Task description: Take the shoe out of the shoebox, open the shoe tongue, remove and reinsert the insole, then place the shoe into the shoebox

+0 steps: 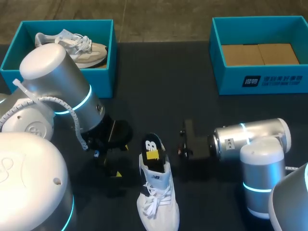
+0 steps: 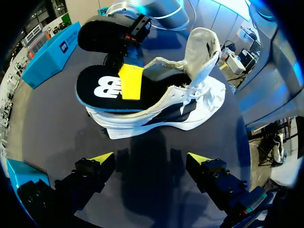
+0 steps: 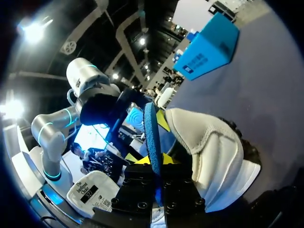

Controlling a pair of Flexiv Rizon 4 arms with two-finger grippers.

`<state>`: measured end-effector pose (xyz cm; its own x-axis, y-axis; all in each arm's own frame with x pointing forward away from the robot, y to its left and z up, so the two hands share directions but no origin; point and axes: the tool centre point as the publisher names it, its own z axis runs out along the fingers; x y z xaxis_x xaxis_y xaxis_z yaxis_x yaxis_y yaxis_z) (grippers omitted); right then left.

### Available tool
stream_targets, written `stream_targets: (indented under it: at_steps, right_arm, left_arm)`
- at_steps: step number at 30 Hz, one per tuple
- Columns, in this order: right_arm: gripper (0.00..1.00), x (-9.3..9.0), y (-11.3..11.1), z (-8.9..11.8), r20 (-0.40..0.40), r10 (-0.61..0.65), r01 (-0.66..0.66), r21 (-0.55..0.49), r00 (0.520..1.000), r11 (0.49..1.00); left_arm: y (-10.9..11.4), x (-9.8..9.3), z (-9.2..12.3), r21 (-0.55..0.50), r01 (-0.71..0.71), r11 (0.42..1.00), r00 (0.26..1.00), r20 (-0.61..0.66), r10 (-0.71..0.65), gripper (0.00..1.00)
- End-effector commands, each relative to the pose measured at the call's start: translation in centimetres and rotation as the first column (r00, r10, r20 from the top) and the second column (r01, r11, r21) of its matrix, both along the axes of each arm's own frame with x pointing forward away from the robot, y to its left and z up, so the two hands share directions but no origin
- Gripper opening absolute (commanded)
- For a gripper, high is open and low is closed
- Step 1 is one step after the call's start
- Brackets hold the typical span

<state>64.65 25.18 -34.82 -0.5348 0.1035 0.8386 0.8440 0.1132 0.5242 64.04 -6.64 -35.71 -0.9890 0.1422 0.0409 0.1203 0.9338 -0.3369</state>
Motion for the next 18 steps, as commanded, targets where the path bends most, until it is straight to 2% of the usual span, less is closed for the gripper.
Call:
stream_targets:
  at_steps: [1,12,14,15,18]
  right_arm:
    - [0.0,-1.2,0.4,-0.9,-0.015,-0.016,0.016,-0.003,1.0,1.0]
    - [0.0,-2.3,0.5,-1.1,-0.021,-0.027,0.027,-0.009,0.999,1.0]
    - [0.31,-2.3,0.6,-0.7,0.008,-0.022,0.023,-0.008,1.0,1.0]
    - [0.36,-2.3,0.6,-0.4,0.017,-0.022,0.022,-0.01,1.0,1.0]
    - [0.36,-1.9,0.7,0.3,0.042,-0.02,0.02,-0.01,0.999,1.0]
  left_arm:
    - [0.1,-0.1,0.0,-0.003,0.0,1.0,1.0,0.001,0.0,1.0]
    - [0.1,-0.1,0.0,-0.003,0.0,1.0,1.0,0.001,0.0,1.0]
    - [0.1,-0.1,0.0,-0.003,0.0,1.0,1.0,0.001,0.0,1.0]
    - [0.1,-0.1,0.0,-0.003,0.0,1.0,1.0,0.001,0.0,1.0]
    - [0.1,-0.1,0.0,-0.003,0.0,1.0,1.0,0.001,0.0,1.0]
